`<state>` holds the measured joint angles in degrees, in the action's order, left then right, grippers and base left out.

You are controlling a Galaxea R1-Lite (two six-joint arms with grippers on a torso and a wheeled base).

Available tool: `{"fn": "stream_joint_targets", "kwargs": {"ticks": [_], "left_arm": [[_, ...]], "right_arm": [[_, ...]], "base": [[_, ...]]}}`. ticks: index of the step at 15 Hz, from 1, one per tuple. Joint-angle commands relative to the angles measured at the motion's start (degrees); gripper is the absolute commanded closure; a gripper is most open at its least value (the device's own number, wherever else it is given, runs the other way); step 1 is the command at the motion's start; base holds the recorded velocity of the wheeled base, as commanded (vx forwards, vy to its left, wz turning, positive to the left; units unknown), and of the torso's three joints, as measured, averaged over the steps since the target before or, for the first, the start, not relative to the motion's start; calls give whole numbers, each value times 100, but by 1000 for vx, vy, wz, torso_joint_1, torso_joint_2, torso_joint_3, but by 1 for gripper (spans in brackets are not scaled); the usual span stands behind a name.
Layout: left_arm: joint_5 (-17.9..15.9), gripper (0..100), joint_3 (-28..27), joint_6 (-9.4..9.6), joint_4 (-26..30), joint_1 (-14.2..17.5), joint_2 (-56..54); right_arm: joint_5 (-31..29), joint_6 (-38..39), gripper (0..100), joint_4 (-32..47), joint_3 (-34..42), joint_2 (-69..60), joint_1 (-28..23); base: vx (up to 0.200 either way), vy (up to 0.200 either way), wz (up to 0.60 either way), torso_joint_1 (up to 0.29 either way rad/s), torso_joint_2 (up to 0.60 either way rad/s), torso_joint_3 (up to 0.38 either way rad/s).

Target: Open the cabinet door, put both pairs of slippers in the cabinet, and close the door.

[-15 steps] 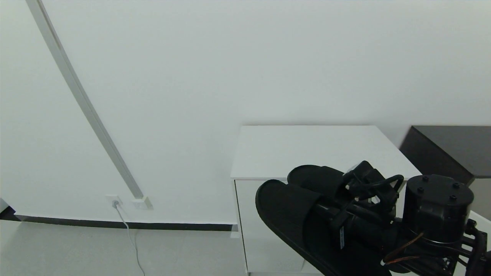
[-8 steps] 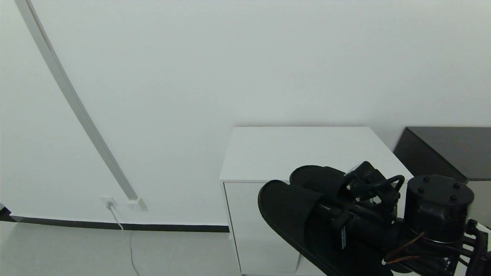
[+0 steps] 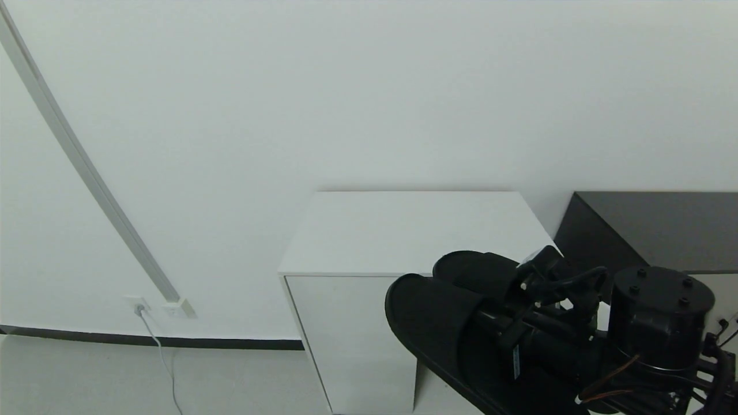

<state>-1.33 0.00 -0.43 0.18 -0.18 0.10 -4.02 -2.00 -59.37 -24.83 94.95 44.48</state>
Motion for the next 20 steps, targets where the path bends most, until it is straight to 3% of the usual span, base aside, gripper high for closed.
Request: {"fn": "stream_joint_targets", "kwargs": {"ticks": [1, 5, 13, 20], "left_arm": [[1, 100, 0, -1, -1, 1, -1], [1, 100, 0, -1, -1, 1, -1], [1, 100, 0, -1, -1, 1, -1], [1, 100, 0, -1, -1, 1, -1]], "right_arm": [[-2, -2, 100, -5, 5, 15, 8], [-2, -2, 100, -5, 5, 15, -1], [7, -2, 100, -5, 5, 23, -1], [16, -2, 100, -5, 13, 23, 16]], "base": [[0, -200, 0, 7, 2, 2], [0, -200, 0, 4, 1, 1], [0, 0, 0, 0, 0, 0], [-171, 0, 0, -2, 1, 1]]}}
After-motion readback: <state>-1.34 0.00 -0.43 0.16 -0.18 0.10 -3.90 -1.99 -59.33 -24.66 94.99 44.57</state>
